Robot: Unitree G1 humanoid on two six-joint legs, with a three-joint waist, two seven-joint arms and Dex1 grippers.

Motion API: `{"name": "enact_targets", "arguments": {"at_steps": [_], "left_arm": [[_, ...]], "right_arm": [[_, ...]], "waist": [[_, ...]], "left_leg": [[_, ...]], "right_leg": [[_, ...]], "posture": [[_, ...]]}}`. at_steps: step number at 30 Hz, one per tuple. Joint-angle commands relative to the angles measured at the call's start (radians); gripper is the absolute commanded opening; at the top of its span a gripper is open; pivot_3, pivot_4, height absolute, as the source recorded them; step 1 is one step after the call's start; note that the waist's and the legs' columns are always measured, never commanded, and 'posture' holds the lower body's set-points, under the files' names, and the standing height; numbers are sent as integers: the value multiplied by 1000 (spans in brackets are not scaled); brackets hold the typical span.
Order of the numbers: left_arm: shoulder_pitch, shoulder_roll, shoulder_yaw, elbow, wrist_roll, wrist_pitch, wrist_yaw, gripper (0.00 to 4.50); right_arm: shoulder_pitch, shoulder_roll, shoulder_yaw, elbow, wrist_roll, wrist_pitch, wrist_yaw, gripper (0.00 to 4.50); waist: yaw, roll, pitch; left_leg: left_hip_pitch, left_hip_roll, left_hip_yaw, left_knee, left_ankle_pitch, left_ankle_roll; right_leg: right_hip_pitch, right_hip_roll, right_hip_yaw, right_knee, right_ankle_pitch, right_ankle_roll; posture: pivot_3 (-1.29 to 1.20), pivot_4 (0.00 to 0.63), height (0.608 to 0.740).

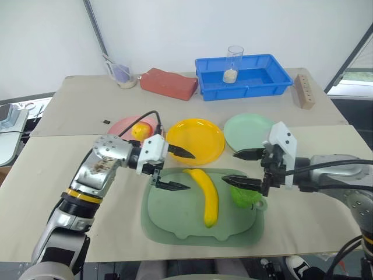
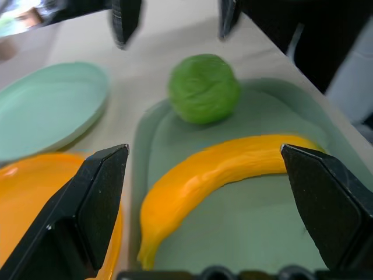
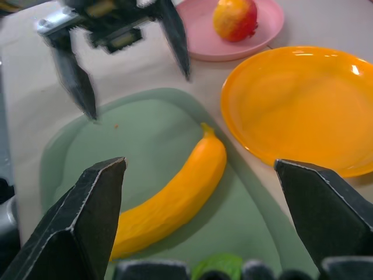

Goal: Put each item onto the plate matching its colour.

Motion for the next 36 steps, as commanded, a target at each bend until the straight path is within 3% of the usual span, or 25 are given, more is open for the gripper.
{"name": "enact_targets", "arguments": {"at_steps": [1, 13, 19, 28, 31, 36], "left_arm": [[-64, -63, -36, 163, 53, -138, -41, 4456], [-152, -219, -139, 475, 155, -359, -157, 4456], [-211, -266, -160, 629, 194, -459, -160, 4456], [-262, -287, -172, 777, 297, -641, -146, 4456], [-276, -292, -155, 796, 292, -659, -150, 3663], [-288, -295, -131, 805, 284, -667, -151, 1365]], "right_arm": [[17, -45, -108, -18, 51, -5, 33, 4500], [211, -112, -354, -178, 305, 87, -60, 4500], [239, -138, -373, -192, 399, 71, -141, 4500], [225, -152, -323, -175, 406, 34, -182, 4500], [213, -155, -303, -164, 395, 24, -178, 4500], [190, -154, -262, -149, 374, 4, -173, 4500]], "waist": [[1, 0, 0], [-3, 1, -1], [-5, 1, -1], [-10, 1, -1], [-15, 1, -1], [-23, 1, -1]], "left_leg": [[0, 0, 0, 0, 0, 0], [0, 0, -3, 0, 2, 11], [0, -4, -4, 1, -1, 6], [1, -6, -9, 1, 2, 11], [1, -6, -13, 1, 2, 11], [1, -8, -18, 1, 2, 11]], "right_leg": [[0, 0, 0, 0, 0, 0], [1, 2, 0, 2, -1, 2], [1, -1, 1, 1, -1, 2], [3, 0, 1, 2, 0, 2], [4, 1, 0, 2, 0, 2], [5, 2, 0, 2, -1, 3]], "posture": [[0, 150, 740], [0, 150, 740], [0, 150, 740], [0, 150, 740], [0, 150, 740], [0, 150, 740]]}}
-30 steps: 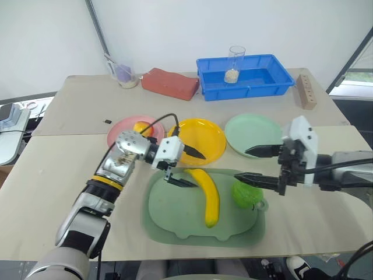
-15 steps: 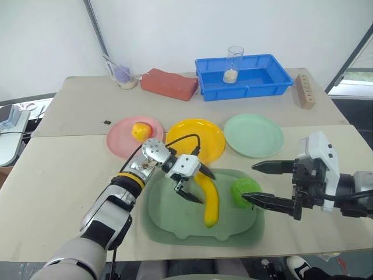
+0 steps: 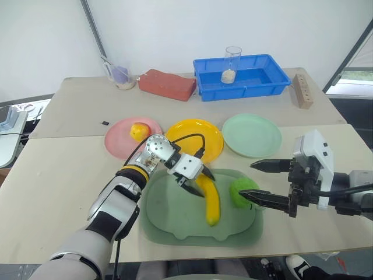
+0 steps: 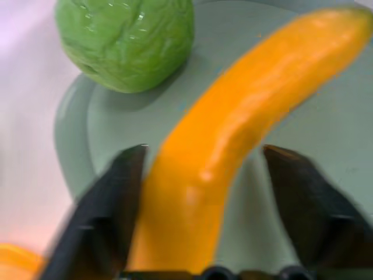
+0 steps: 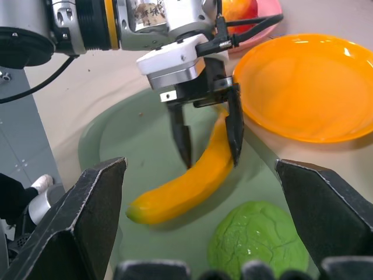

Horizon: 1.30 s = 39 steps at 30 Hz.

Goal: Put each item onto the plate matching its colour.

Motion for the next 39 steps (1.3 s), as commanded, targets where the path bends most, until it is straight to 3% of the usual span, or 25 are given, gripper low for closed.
{"name": "enact_targets", "arguments": {"at_steps": [1, 11, 19, 23, 29, 35, 37, 39], "left_arm": [[-9, -2, 6, 11, 12, -12, -13, 1061], [-4, 46, 43, -73, -50, 52, -22, 978], [13, 220, 122, -293, -174, 280, -5, 975], [-13, 248, 179, -244, -135, 348, 118, 975], [-77, 158, 200, -82, 4, 444, 520, 975], [-101, 108, 162, 10, 107, 391, 637, 975], [-108, 101, 167, 30, 116, 386, 647, 1992], [-115, 95, 179, 45, 112, 386, 641, 2660]], "right_arm": [[-27, -12, 21, 5, -15, -39, 10, 4500], [-75, -7, 85, 37, -61, -67, 37, 4500], [-150, 18, 129, 41, -16, -66, 14, 4500], [-224, 56, 176, 55, -21, -70, -48, 4500], [-365, 149, 326, 119, -199, -56, -179, 4500], [-394, 181, 385, 151, -303, -47, -203, 4500], [-394, 187, 383, 153, -313, -46, -198, 4500], [-392, 190, 380, 154, -323, -44, -193, 4500]], "waist": [[-2, 0, 0], [-6, 1, 0], [-9, 3, 0], [-6, 3, 1], [5, 3, 1], [13, 5, -1], [16, 5, -1], [17, 5, -1]], "left_leg": [[0, 0, -1, 0, 0, 0], [-1, 0, -2, 0, 0, 0], [0, 1, -4, -1, 1, 1], [1, 0, -4, -1, 1, 1], [-1, 0, -4, 0, 1, 1], [-7, 0, -5, 0, 1, 1], [-7, 1, -7, 0, 2, 2], [-7, 2, -11, -1, 2, 2]], "right_leg": [[1, 0, 0, 0, 0, 0], [4, 0, -1, 1, 0, 0], [6, 2, -1, 2, 0, 0], [6, 2, -1, 2, -1, 0], [3, 2, -2, 1, -1, 0], [0, 3, -2, 3, 3, 6], [0, 6, 0, 4, 3, 6], [-1, 10, 1, 5, 3, 6]], "posture": [[0, 150, 740], [0, 150, 740], [0, 150, 740], [0, 150, 740], [0, 150, 740], [0, 150, 740], [0, 150, 740], [0, 150, 740]]}}
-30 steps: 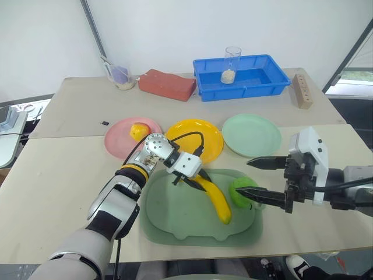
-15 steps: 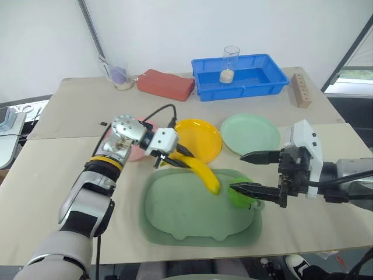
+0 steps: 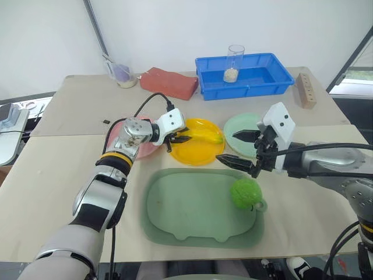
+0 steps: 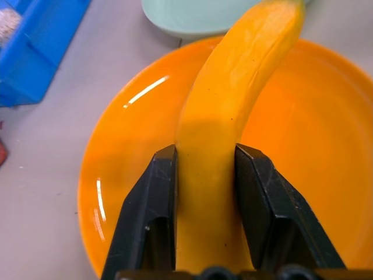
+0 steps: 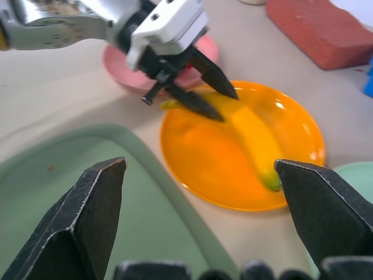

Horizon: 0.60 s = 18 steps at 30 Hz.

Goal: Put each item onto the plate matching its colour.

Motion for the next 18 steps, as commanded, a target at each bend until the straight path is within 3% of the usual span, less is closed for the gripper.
{"name": "enact_targets", "arguments": {"at_steps": [1, 4, 8, 11, 14, 18], "left_arm": [[-44, 0, 26, 6, -5, -27, 3, 3187], [-50, 5, 51, -4, -27, -25, -11, 4434], [-44, 27, 115, -104, -118, 1, -129, 4434], [6, 67, 136, -301, -231, 89, -319, 4434], [92, 142, 111, -562, -341, 205, -504, 4434], [204, 200, 82, -874, -451, 313, -601, 4434]], "right_arm": [[-14, 2, -27, -15, -17, -2, 10, 4500], [9, -9, -44, -22, -23, 1, 22, 4500], [54, -55, -90, -32, -14, -11, 96, 4500], [127, -142, -149, -39, 3, -46, 257, 4500], [235, -256, -164, -3, -81, -142, 455, 4500], [310, -331, -135, 65, -179, -286, 648, 4500]], "waist": [[0, 0, 0], [0, 0, 0], [0, 0, 0], [1, 0, 0], [-4, 2, -1], [-21, 2, 0]], "left_leg": [[0, 0, -1, 0, 0, 0], [0, 0, -1, 0, 0, 0], [0, 0, -1, 0, 0, 0], [0, 0, -1, 0, 0, 0], [2, 0, 0, 0, 0, 0], [11, 1, 0, 1, 0, 0]], "right_leg": [[-1, 0, 0, 1, 0, -1], [-2, 0, 0, 4, -1, -1], [-4, 0, 1, 8, -1, -1], [-4, 0, 1, 9, -1, -2], [-2, 0, 1, 9, -2, -3], [7, 0, 1, 9, -6, -5]], "posture": [[0, 150, 740], [0, 150, 740], [0, 150, 740], [0, 150, 740], [0, 150, 740], [0, 150, 740]]}}
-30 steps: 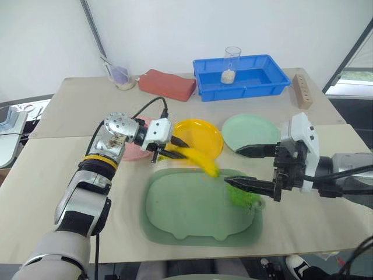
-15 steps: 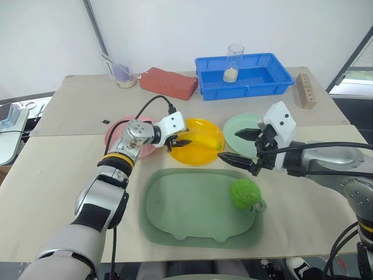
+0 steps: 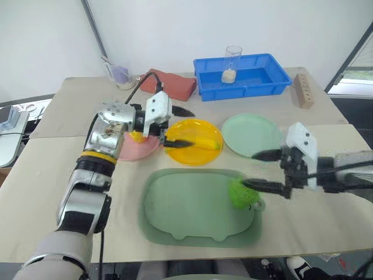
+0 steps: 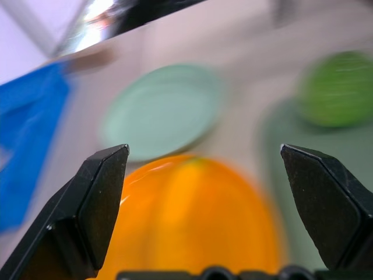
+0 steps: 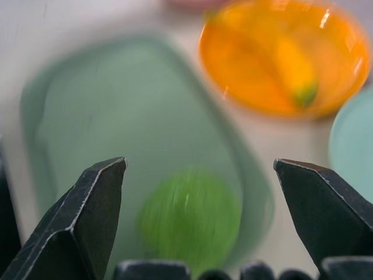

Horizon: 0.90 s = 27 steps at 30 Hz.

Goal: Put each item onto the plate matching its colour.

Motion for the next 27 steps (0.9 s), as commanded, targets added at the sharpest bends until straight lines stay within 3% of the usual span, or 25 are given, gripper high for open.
{"name": "enact_targets", "arguments": {"at_steps": [1, 5, 12, 27], "left_arm": [[66, 37, -24, -283, -116, 94, -74, 4434], [147, 75, -40, -458, -163, 167, -74, 4434], [220, 105, -30, -543, -168, 184, -28, 4434], [288, 118, -36, -659, -198, 243, 82, 4434]], "right_arm": [[6, -35, 17, 47, -94, -149, 153, 4500], [-28, -8, 103, 103, -170, -222, 216, 4500], [-95, 82, 243, 194, -313, -303, 245, 4500], [-102, 207, 327, 301, -458, -387, 260, 4500]], "waist": [[-8, 0, 0], [-11, 0, 1], [-7, 0, 1], [-6, -1, 2]], "left_leg": [[0, 0, 0, 0, 0, 0], [1, 0, 0, 2, 0, 0], [4, 0, 0, 5, 0, 0], [5, 0, 1, 6, -1, -1]], "right_leg": [[0, 0, 0, 0, -1, -1], [2, 0, 0, 0, -4, -7], [1, 0, 1, -1, -5, -8], [3, 0, 1, -1, -6, -8]], "posture": [[0, 150, 740], [0, 150, 740], [0, 150, 740], [0, 150, 740]]}}
